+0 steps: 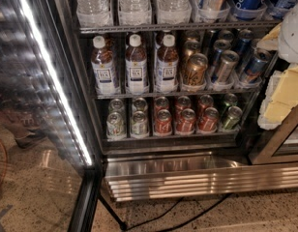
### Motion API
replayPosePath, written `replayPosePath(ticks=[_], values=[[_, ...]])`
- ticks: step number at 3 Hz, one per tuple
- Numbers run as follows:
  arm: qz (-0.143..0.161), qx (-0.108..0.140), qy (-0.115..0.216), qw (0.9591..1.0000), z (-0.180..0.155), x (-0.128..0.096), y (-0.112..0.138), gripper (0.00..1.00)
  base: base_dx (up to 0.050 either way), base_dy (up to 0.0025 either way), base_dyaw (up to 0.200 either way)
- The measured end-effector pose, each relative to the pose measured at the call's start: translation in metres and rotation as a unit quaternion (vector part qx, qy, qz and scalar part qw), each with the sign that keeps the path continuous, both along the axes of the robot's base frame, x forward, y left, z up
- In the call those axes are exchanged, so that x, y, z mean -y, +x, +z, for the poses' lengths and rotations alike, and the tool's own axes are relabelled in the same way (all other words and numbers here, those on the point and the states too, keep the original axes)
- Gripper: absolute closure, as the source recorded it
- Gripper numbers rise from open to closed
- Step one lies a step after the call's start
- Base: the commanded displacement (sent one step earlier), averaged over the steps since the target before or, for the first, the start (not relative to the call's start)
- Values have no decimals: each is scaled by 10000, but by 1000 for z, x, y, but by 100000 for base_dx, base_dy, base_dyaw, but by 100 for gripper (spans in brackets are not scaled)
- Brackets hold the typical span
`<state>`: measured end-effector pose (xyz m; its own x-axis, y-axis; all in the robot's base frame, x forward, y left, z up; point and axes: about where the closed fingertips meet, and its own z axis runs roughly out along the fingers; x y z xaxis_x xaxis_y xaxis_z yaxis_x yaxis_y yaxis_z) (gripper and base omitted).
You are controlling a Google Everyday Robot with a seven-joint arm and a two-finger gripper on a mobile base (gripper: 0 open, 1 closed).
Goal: Close left fridge door
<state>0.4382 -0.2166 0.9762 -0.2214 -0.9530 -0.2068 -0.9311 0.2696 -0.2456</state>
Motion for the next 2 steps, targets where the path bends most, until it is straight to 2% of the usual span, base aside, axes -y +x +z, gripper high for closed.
replayPosePath(ticks=[1,2], values=[[0,0,0,10000,0,0,0,0,0,0,-19601],[0,0,0,10000,0,0,0,0,-4993,-17,121]])
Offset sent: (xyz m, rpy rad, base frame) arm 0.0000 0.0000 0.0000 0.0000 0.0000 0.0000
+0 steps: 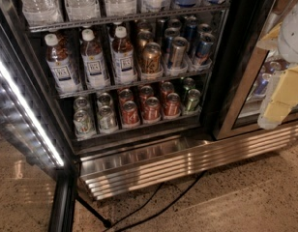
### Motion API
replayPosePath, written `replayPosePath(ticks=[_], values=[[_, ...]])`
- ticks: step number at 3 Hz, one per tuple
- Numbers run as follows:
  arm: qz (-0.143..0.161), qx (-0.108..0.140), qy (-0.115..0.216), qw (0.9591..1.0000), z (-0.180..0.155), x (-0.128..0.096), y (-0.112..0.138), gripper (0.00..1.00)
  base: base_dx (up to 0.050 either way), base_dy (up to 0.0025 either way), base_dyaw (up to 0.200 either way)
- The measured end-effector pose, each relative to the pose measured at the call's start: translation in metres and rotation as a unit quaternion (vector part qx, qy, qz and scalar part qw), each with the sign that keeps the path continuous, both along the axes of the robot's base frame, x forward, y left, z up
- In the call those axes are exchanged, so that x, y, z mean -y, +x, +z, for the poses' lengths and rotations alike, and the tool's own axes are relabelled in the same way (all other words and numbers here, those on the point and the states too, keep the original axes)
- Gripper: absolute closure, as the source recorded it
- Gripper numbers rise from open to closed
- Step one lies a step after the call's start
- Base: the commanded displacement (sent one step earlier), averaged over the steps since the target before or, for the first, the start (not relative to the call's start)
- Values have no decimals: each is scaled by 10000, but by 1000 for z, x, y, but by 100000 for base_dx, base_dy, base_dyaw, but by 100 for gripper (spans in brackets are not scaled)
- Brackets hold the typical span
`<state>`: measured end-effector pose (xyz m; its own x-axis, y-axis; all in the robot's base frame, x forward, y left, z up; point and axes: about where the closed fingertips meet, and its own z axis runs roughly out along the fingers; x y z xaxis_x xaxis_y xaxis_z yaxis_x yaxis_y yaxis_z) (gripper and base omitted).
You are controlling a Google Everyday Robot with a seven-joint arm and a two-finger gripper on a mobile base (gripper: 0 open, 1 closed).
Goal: Close left fridge door
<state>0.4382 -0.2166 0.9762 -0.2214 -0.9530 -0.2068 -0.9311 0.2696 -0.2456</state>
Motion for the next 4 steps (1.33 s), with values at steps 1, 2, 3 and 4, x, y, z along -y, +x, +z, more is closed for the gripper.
replayPosePath(ticks=[1,2,3,4], values=[[0,0,0,10000,0,0,0,0,-5000,-3,22],[0,0,0,10000,0,0,0,0,-4999,-3,18],[0,0,0,10000,0,0,0,0,-5001,0,-1],[0,0,0,10000,0,0,0,0,5,-7,-19526]])
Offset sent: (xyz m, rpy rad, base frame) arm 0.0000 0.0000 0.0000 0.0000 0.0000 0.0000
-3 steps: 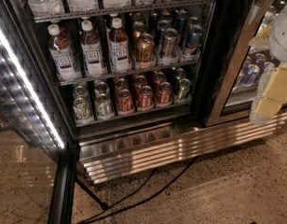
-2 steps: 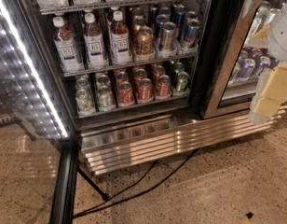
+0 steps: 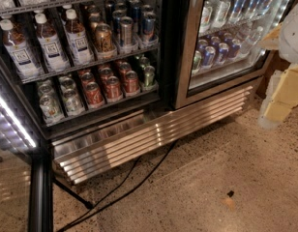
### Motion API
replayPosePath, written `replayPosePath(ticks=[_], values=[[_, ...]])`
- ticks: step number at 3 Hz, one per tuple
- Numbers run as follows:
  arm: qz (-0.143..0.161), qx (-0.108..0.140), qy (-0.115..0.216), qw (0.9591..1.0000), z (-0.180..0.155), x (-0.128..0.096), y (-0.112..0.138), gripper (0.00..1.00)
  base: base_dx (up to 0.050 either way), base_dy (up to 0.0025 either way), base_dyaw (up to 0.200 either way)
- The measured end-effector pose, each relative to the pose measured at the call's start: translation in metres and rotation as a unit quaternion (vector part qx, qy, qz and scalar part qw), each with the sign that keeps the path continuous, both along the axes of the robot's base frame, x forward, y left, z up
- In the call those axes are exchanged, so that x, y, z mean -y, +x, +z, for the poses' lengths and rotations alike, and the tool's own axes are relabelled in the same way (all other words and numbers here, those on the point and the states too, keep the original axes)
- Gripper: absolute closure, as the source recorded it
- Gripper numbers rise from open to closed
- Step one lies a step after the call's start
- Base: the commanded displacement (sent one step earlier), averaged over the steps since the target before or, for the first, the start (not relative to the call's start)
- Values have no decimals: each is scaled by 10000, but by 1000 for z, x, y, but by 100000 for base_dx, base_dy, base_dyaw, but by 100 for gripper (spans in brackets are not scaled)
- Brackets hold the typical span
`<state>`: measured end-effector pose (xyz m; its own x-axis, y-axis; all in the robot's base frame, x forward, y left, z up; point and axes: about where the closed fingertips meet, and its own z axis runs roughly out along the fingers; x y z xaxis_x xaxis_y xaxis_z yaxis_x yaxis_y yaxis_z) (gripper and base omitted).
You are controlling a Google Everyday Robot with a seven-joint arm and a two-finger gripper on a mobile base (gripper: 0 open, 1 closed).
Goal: Close left fridge door
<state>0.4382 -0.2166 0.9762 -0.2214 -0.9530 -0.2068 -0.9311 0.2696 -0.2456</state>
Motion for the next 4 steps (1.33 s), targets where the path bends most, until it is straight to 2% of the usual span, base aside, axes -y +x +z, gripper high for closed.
replayPosePath(ticks=[1,4], values=[[0,1,0,10000,0,0,0,0,-1,3,-19235],[0,1,0,10000,0,0,0,0,-5001,1,-6]])
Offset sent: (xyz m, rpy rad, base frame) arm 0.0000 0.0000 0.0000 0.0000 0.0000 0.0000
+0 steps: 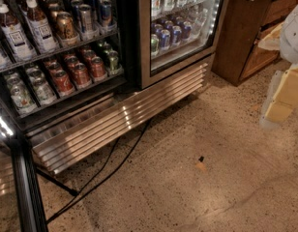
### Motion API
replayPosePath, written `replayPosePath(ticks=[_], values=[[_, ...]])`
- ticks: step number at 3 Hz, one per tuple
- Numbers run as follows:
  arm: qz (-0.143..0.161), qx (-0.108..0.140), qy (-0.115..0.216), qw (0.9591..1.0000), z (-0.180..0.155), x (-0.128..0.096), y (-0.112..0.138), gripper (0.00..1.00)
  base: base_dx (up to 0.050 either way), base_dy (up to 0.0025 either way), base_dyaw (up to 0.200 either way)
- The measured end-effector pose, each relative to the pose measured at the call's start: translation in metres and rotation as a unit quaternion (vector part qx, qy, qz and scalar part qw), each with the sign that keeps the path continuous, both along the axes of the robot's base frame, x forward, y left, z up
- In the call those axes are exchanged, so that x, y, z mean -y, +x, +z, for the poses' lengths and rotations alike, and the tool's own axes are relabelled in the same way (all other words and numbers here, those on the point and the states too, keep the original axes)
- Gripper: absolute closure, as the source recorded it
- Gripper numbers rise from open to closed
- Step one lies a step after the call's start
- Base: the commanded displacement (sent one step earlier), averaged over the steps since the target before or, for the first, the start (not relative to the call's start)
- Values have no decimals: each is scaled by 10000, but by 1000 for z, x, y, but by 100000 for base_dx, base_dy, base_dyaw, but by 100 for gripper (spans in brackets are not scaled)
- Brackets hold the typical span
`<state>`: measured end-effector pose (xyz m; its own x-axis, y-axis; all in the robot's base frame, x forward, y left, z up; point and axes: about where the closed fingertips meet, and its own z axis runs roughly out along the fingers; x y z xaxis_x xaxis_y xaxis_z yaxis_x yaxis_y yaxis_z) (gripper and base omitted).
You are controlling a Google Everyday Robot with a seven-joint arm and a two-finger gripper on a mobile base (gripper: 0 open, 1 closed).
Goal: Close left fridge door
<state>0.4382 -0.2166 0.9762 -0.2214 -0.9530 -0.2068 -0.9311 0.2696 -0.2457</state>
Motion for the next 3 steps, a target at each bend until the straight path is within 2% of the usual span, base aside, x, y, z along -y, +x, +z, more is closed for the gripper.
replayPosePath(ticks=[3], values=[[0,0,0,10000,0,0,0,0,-5000,0,-4]])
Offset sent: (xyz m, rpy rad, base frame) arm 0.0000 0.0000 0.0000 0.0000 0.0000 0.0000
